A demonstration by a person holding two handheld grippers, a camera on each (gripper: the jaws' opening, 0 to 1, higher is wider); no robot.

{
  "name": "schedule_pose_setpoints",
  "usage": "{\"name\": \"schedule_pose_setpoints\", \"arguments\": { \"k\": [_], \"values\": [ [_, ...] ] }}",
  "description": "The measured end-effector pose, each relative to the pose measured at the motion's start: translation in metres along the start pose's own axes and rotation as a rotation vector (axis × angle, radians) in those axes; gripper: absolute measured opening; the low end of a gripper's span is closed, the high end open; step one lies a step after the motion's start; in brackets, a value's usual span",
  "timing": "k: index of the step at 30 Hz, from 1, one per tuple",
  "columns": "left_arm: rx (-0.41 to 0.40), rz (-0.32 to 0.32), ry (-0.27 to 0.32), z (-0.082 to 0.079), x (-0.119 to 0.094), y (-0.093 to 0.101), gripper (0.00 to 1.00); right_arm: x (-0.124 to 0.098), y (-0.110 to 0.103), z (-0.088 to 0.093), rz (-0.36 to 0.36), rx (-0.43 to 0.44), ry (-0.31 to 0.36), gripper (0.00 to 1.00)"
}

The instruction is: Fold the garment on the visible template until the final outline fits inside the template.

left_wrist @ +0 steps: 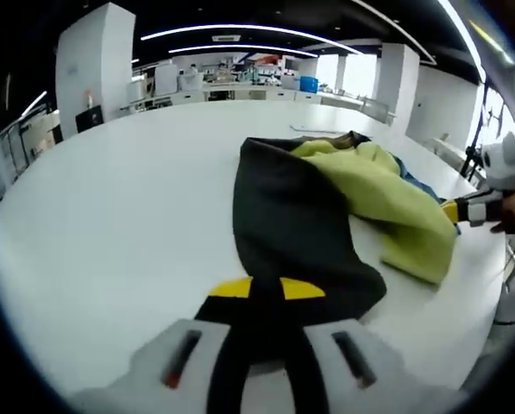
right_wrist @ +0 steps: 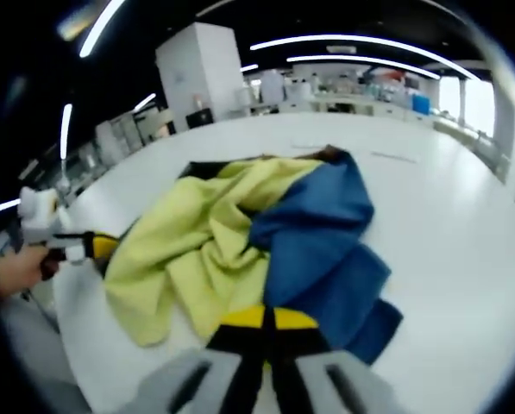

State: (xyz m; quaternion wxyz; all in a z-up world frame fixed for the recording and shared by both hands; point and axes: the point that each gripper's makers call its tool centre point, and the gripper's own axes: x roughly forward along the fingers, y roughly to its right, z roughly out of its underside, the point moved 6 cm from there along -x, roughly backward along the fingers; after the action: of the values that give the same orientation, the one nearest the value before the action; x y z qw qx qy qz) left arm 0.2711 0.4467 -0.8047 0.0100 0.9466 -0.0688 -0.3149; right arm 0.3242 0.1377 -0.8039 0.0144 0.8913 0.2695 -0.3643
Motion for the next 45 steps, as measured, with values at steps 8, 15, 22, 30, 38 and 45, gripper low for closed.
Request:
{"name": "schedule_pose_setpoints", "arguments": {
  "k": [8,15,22,30,38,45],
  "values": [
    [-0.036,-0.005,-0.006,-0.001,0.000,-0.003,0.00,-0.013,0.005,-0.007,-0.009,0.012,0.015,0.00],
    [-0.060,-0.016,0.035,-0.013,-0.006,-0.013,0.00,-0.026,0.013,-0.014,-0.011,0.025,0.026,0.00],
    [-0.015,-0.047,0.065,-0.030,-0.012,-0.023,0.00,-0.045,0.026,-0.021,0.001,0.030,0.043,0.00],
    [0.025,-0.086,0.096,-0.049,-0.019,-0.052,0.00,-0.068,0.049,-0.025,0.068,-0.002,0.019,0.00],
    [0.031,-0.128,0.094,-0.057,-0.021,-0.072,0.00,-0.079,0.063,-0.029,0.104,-0.007,0.007,0.00],
    [0.075,-0.168,0.047,-0.055,-0.012,-0.091,0.00,-0.084,0.088,-0.040,0.174,-0.016,0.005,0.00]
  ]
}}
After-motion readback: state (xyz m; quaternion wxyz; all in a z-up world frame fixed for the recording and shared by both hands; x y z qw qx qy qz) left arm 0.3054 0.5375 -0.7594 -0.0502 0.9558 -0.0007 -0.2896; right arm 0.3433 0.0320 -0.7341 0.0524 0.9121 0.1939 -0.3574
